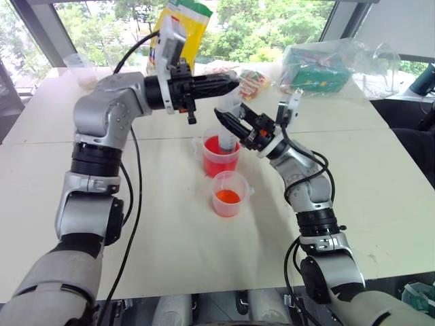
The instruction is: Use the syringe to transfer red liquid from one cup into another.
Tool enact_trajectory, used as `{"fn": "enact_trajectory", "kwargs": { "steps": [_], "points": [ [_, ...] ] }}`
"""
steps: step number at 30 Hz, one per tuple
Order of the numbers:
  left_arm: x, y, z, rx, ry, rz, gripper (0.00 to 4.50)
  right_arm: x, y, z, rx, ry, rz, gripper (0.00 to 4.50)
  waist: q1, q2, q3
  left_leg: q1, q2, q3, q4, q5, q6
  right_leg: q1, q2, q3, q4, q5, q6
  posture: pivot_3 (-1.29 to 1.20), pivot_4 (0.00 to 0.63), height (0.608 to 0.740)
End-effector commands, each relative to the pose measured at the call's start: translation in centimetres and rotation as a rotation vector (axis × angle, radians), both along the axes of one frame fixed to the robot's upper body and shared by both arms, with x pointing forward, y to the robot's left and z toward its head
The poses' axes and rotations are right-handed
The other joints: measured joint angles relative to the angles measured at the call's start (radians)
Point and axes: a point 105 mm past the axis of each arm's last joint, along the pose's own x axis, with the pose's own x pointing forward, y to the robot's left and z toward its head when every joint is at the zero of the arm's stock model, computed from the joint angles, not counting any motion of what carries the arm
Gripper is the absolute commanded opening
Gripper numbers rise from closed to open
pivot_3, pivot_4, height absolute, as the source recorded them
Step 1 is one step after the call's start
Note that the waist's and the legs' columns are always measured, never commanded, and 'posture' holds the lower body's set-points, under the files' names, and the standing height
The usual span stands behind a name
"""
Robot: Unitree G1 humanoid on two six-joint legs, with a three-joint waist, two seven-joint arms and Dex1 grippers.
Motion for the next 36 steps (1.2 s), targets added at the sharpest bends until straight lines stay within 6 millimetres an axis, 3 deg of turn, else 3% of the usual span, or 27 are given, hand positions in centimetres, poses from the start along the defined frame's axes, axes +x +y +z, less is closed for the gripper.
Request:
{"fn": "enact_trajectory", "kwargs": {
  "steps": [1,19,28,31,36],
  "points": [
    [-0.9,0.6,4.8,-0.093,-0.174,0.026,0.01,-0.7,1.4,-1.3,-0.039,0.028,0.070,1.61,0.000,0.000,0.000,0.000,0.000,0.000,0.000,0.000,0.000,0.000,0.000,0.000,0.000,0.000,0.000,0.00,0.150,0.740],
    [-0.9,0.7,4.9,-0.115,-0.174,0.032,0.01,-0.8,1.4,-1.3,-0.041,0.033,0.072,1.61,0.000,0.000,0.000,0.000,0.000,0.000,0.000,0.000,0.000,0.000,0.000,0.000,0.000,0.000,0.000,0.00,0.150,0.740],
    [-1.1,0.5,3.8,-0.090,-0.139,0.015,0.01,-0.8,1.2,-0.5,-0.032,0.015,0.065,1.61,0.000,0.000,0.000,0.000,0.000,0.000,0.000,0.000,0.000,0.000,0.000,0.000,0.000,0.000,0.000,0.00,0.150,0.740],
    [-1.2,0.5,2.8,-0.058,-0.120,0.016,0.90,-0.6,0.9,0.6,-0.016,-0.015,0.049,1.61,0.000,0.000,0.000,0.000,0.000,0.000,0.000,0.000,0.000,0.000,0.000,0.000,0.000,0.000,0.000,0.00,0.150,0.740],
    [-1.3,1.1,1.6,-0.018,-0.114,0.033,3.22,-0.5,0.3,2.8,0.012,-0.069,0.024,1.61,-0.001,0.000,0.000,0.000,0.000,0.000,0.000,0.000,0.000,0.000,0.000,0.000,0.000,0.000,0.000,0.00,0.150,0.740]
  ]
}}
